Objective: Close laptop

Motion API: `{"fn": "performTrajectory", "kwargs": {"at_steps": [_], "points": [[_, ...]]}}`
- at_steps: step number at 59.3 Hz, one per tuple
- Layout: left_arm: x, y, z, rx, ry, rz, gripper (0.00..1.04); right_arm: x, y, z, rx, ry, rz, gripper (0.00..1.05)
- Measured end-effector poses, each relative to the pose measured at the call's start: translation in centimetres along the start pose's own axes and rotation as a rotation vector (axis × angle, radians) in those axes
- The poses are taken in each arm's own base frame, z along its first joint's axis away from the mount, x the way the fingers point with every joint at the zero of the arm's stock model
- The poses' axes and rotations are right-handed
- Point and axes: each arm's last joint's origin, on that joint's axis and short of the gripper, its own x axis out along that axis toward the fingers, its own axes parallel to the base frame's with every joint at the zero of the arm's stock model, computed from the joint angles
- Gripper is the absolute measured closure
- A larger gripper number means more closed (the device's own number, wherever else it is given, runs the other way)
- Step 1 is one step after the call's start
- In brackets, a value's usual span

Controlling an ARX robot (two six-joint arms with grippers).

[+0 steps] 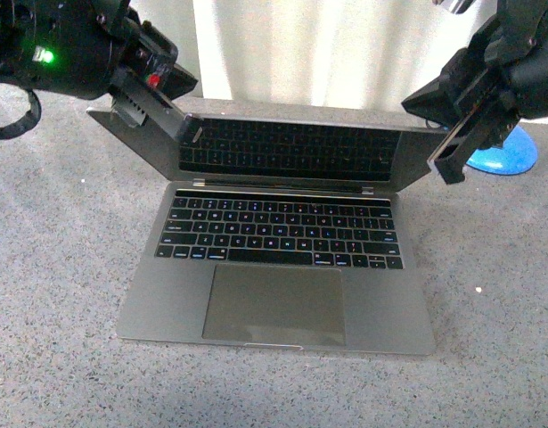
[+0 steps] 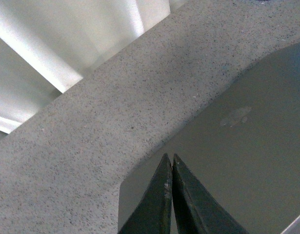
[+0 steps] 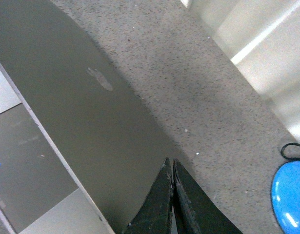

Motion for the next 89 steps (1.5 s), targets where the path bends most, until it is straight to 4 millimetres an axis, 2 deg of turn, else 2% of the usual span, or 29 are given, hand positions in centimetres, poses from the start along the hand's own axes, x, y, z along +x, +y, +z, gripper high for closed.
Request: {"fn": "performTrajectory", "kwargs": {"at_steps": [17, 28, 55, 89], "points": [[-0.8, -1.7, -2.2, -0.085, -0.008, 0.0, 1.01, 0.2, 2.8, -2.0, 0.067, 0.022, 0.048, 1.04], [-0.7, -2.6, -2.9, -0.125, -0.026, -0.009, 1.01, 0.5, 3.7, -2.7, 0.085, 0.021, 0.06, 1.04], [0.3, -4.4, -6.1, -0.231, 0.01, -0.027, 1.01, 1.5, 4.1, -4.0, 0.1, 0.058, 0.074, 1.04], [0.2, -5.6, -7.9, -0.27, 0.039, -0.05, 1.01, 3.1, 4.1, -5.3, 0.103, 0.103, 0.075, 1.04]]}}
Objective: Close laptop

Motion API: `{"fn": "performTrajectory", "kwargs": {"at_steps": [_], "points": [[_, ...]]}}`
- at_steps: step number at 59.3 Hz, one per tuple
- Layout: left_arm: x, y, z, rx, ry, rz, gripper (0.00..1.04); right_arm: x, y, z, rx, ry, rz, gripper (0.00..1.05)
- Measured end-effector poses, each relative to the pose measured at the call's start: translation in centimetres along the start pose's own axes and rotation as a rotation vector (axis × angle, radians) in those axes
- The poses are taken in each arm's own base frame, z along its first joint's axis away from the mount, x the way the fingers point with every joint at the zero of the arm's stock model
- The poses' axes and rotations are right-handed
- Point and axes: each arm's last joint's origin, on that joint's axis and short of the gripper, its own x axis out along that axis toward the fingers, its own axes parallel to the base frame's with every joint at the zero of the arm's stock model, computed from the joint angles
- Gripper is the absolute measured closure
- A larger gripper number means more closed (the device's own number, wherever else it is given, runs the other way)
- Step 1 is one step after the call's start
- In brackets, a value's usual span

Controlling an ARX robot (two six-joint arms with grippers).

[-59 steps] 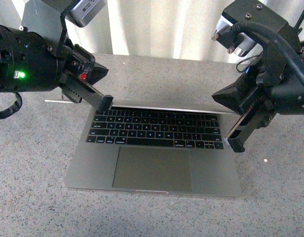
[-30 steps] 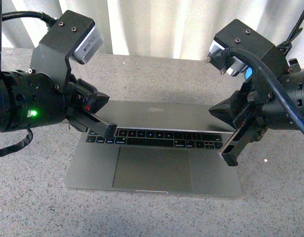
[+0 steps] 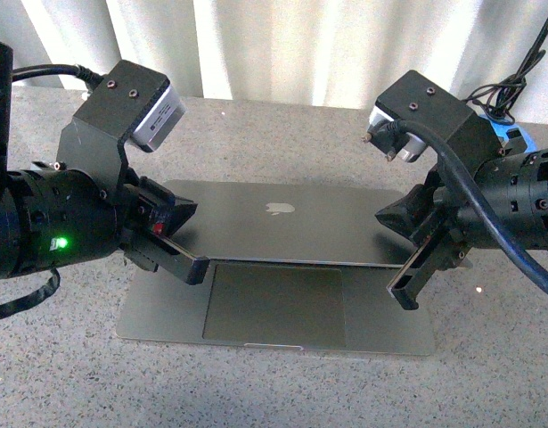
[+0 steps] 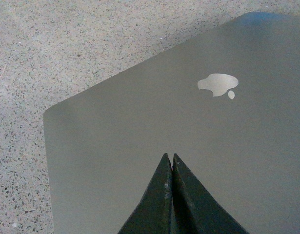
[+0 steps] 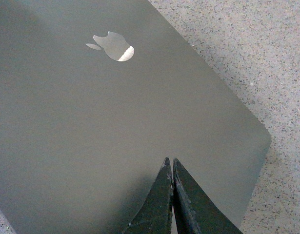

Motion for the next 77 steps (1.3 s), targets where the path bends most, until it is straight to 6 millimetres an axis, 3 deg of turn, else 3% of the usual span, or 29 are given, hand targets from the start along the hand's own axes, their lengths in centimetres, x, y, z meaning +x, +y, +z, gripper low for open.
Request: {"fn": "performTrajectory", "kwargs": {"at_steps": [77], "points": [[1.5, -1.2, -2.8, -0.06, 0.04, -0.041, 1.01, 2.1, 1.1, -1.9, -0.001, 0.042, 0.032, 1.04]]}}
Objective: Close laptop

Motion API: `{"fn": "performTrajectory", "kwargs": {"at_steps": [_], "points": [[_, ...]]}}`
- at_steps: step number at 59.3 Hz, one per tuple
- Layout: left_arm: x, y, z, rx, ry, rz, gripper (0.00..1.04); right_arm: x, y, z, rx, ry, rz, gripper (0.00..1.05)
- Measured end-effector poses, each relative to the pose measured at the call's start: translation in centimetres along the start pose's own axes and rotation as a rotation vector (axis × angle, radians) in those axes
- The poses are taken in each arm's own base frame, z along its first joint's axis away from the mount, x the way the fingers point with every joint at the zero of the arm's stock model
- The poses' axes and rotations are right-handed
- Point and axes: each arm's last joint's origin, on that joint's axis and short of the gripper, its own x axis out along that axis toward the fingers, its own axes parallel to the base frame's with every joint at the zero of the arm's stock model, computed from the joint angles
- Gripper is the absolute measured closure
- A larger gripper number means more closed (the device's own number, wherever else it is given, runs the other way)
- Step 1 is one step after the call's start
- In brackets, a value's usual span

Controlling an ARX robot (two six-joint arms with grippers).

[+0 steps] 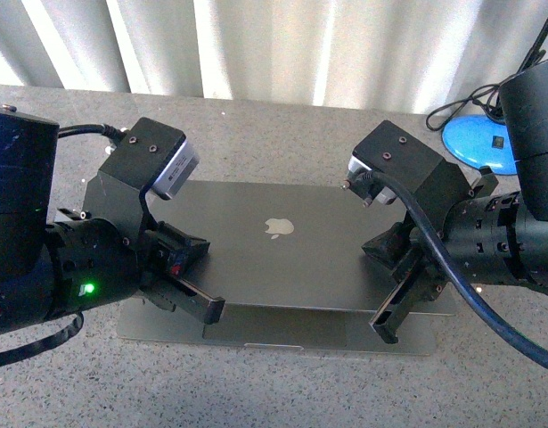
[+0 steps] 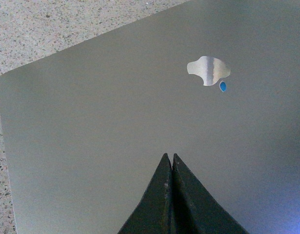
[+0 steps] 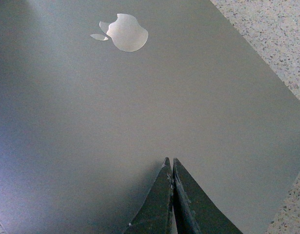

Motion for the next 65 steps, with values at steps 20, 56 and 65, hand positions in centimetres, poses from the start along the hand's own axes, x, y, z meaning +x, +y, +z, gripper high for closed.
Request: {"fn": "performTrajectory", "kwargs": {"at_steps": [20, 56, 65], "points": [[0.2, 0.0, -0.5, -0.008, 0.01, -0.01, 1.01, 0.5, 0.0, -0.3, 0.002, 0.007, 0.003, 1.04], [0.7, -0.1, -1.2, -0.03, 0.014, -0.021, 1.01, 1.0, 0.4, -0.7, -0.002, 0.023, 0.007, 1.04], [0.7, -0.1, -1.3, -0.032, 0.018, -0.024, 1.01, 1.4, 0.7, -0.8, -0.006, 0.03, 0.016, 1.04]]}}
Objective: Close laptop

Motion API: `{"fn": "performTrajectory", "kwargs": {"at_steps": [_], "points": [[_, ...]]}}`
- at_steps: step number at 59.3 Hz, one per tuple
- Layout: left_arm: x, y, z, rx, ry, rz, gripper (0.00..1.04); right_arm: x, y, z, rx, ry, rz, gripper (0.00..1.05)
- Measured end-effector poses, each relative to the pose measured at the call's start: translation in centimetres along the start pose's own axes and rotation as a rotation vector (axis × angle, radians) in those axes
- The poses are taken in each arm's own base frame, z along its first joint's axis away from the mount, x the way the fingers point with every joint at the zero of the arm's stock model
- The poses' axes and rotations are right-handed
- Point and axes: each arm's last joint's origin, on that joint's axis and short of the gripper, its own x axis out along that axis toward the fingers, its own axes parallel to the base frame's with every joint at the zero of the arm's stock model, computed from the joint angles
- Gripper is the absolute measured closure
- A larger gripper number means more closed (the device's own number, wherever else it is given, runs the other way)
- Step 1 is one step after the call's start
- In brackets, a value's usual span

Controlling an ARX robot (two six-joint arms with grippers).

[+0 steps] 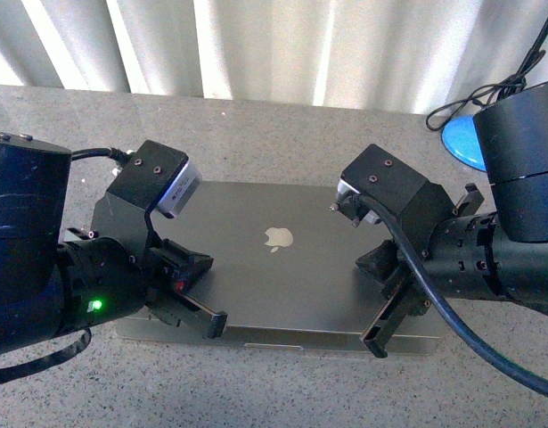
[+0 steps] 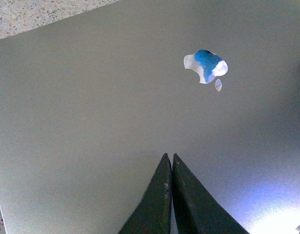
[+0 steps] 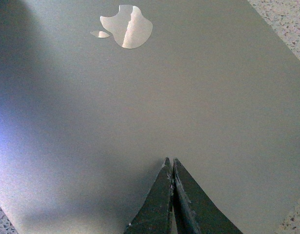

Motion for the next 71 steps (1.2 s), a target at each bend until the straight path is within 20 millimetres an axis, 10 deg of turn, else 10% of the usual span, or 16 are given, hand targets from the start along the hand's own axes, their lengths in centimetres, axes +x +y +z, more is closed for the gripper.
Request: {"fn": "performTrajectory", "kwargs": {"at_steps": [71], "points": [[1.0, 0.4, -2.6, -0.055, 0.024, -0.015, 1.01, 1.6, 0.7, -0.6, -0.01, 0.036, 0.017, 1.04]]}}
